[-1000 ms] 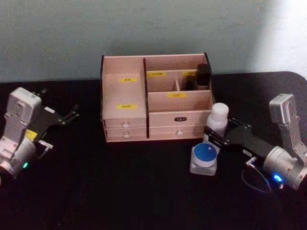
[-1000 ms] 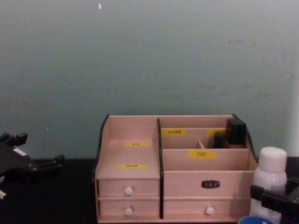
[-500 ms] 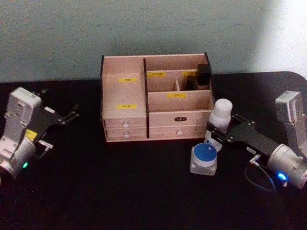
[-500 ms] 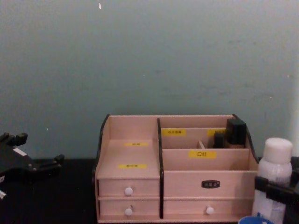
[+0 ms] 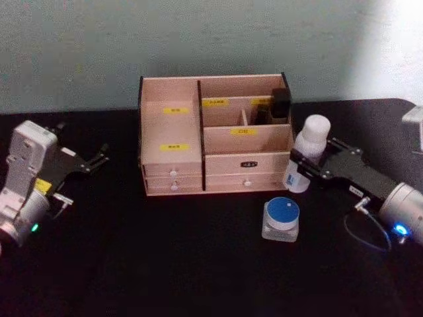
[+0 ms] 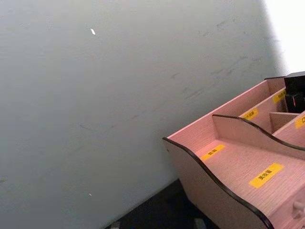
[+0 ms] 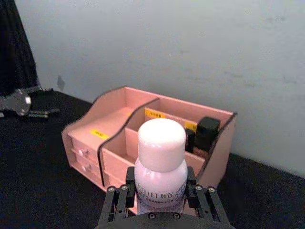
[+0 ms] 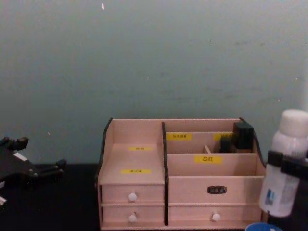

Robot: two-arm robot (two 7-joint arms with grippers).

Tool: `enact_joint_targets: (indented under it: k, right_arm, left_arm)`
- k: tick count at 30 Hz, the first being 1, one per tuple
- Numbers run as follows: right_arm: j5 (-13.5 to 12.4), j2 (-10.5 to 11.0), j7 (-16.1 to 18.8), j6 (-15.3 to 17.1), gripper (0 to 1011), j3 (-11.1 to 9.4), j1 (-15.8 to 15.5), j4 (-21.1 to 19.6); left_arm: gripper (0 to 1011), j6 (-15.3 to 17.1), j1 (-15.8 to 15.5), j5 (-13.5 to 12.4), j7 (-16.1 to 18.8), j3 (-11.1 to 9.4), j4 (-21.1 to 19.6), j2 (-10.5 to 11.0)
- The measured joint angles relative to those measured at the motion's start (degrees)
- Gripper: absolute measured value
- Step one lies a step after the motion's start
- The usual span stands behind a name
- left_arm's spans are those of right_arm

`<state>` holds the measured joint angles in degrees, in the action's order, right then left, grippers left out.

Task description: Pick up the facial cleanser and watermelon frost from the table and place them into the tiered storage box.

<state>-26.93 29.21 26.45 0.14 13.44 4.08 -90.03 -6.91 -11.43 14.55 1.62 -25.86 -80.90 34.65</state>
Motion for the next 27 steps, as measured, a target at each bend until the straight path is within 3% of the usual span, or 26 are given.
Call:
enact_joint_targets:
  k: [14, 27]
  right_arm:
    - [-2.77, 0.6, 1.79, 0.51, 596, 1.34, 2.89, -0.77]
    - [-3.28, -0.22, 3.39, -0.13, 596, 4.31, 8.08, 3.27]
  left_arm:
    - [1001, 0.0, 0.0, 0.0, 0.0, 0.0, 0.0, 0.0]
    - [1001, 0.0, 0.0, 0.0, 0.0, 0.0, 0.0, 0.0]
